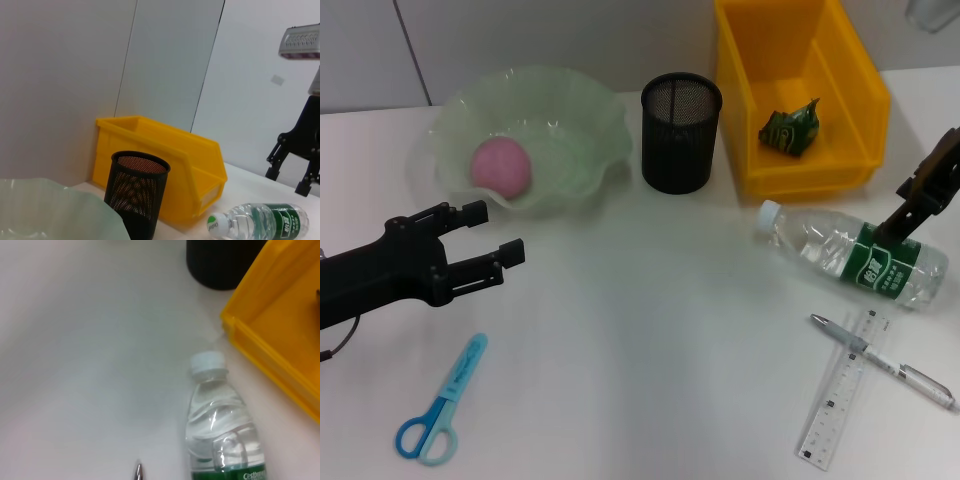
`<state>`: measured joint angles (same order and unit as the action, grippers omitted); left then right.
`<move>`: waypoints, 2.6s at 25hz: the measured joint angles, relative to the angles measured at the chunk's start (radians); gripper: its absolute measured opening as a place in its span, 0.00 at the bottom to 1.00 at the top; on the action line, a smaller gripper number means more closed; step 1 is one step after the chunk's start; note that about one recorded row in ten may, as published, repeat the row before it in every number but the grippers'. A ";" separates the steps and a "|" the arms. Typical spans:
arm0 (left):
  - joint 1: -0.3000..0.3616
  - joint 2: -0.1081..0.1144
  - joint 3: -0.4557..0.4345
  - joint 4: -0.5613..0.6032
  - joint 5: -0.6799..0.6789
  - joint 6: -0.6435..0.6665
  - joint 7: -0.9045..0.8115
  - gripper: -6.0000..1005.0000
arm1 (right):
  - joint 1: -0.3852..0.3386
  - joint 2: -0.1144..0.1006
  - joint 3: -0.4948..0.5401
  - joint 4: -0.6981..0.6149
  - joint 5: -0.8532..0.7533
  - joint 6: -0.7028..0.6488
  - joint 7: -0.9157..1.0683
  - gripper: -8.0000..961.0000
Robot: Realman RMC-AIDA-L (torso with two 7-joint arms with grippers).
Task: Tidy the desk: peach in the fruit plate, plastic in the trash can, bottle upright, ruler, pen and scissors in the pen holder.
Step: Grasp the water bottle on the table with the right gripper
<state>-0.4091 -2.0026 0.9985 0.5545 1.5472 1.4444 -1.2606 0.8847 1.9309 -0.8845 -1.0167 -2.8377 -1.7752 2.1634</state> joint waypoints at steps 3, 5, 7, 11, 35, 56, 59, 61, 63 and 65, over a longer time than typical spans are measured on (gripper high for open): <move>-0.001 -0.001 0.000 0.000 0.000 -0.001 0.000 0.81 | 0.003 0.002 -0.030 0.043 -0.002 0.032 -0.011 0.86; -0.001 -0.001 0.000 0.000 -0.001 -0.001 -0.002 0.81 | 0.005 0.003 -0.037 0.054 -0.002 0.044 -0.014 0.86; -0.001 -0.001 0.000 0.000 -0.001 -0.001 -0.005 0.81 | 0.006 0.005 -0.065 0.086 -0.003 0.077 -0.018 0.86; -0.001 -0.001 0.000 -0.003 -0.001 0.000 -0.006 0.81 | 0.002 0.017 -0.088 0.108 -0.004 0.123 -0.028 0.86; 0.006 -0.002 0.000 -0.007 0.005 0.007 -0.002 0.81 | -0.003 0.052 -0.142 0.244 -0.020 0.307 -0.054 0.86; 0.006 -0.002 0.000 -0.007 0.005 0.003 0.001 0.81 | -0.003 0.057 -0.158 0.290 -0.033 0.358 -0.056 0.86; 0.004 -0.002 0.000 -0.007 0.005 0.003 0.001 0.81 | -0.003 0.057 -0.159 0.291 -0.033 0.359 -0.056 0.86; 0.003 -0.002 0.000 -0.007 0.005 0.003 0.001 0.81 | -0.003 0.057 -0.159 0.291 -0.033 0.359 -0.056 0.86; 0.003 -0.002 0.000 -0.007 0.005 0.002 0.001 0.81 | -0.003 0.059 -0.159 0.291 -0.033 0.360 -0.056 0.86; 0.002 -0.002 0.000 -0.007 0.005 0.002 0.001 0.81 | -0.002 0.061 -0.159 0.291 -0.033 0.362 -0.056 0.85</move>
<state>-0.4074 -2.0049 0.9986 0.5476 1.5523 1.4465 -1.2594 0.8822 1.9916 -1.0431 -0.7257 -2.8703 -1.4133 2.1077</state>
